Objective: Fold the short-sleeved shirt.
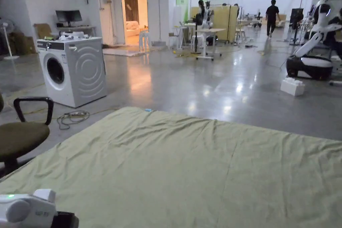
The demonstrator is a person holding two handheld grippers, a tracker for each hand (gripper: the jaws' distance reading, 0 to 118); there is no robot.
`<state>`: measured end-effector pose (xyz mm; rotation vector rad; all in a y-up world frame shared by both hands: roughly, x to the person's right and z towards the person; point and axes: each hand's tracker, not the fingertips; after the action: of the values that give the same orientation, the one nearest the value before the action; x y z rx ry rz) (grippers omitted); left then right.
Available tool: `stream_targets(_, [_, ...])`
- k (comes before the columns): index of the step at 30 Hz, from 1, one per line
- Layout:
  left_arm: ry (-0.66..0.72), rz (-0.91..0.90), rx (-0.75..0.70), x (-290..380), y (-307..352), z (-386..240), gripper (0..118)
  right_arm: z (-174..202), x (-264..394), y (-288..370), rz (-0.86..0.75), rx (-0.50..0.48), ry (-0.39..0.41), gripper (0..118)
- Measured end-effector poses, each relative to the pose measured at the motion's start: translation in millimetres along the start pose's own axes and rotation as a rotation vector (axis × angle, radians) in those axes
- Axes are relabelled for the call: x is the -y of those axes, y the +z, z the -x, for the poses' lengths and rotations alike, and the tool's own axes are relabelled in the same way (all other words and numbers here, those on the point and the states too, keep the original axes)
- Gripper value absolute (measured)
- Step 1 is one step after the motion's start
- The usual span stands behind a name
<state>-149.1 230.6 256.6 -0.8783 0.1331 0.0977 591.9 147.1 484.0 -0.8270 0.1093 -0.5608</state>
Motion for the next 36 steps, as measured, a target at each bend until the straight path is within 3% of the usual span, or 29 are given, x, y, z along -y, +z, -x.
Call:
stream_targets(3, [-0.091, -0.227, -0.057, -12, 64, -22, 81, -3, -14, 26, -0.113, 0.044, 0.056, 0])
stream_targets(6, [-0.181, -0.442, 0.067, -2, 145, -79, 81, 1, -31, 57, -0.259, 0.048, 0.102, 0])
stream_targets(10, [-0.24, -0.644, 0.233, 38, 223, -166, 81, 17, -49, 99, -0.456, 0.084, 0.223, 0])
stream_targets(14, [-0.26, -0.816, 0.296, 88, 255, -242, 80, 41, -49, 141, -0.672, 0.025, 0.291, 0])
stream_targets(18, [-0.269, -0.849, 0.265, 126, 264, -289, 79, 58, -39, 170, -0.743, 0.058, 0.403, 0])
stream_targets(20, [-0.27, -0.846, 0.267, 141, 271, -299, 77, 59, -31, 179, -0.748, 0.066, 0.417, 0])
stream_targets(23, [-0.247, -0.834, 0.255, 159, 281, -302, 67, 58, -13, 190, -0.808, 0.09, 0.418, 0])
stream_targets(26, [-0.244, -0.833, 0.208, 167, 288, -298, 44, 59, -4, 195, -0.827, 0.12, 0.44, 0])
stream_targets(28, [-0.224, -0.822, 0.208, 167, 290, -290, 11, 59, -3, 195, -0.812, 0.16, 0.477, 0])
stream_targets(29, [-0.182, -0.811, 0.25, 167, 294, -292, 4, 59, -3, 195, -0.802, 0.17, 0.489, 0])
stream_targets(36, [-0.256, -0.849, 0.183, 176, 298, -295, 0, 61, -4, 195, -0.776, 0.175, 0.484, 0])
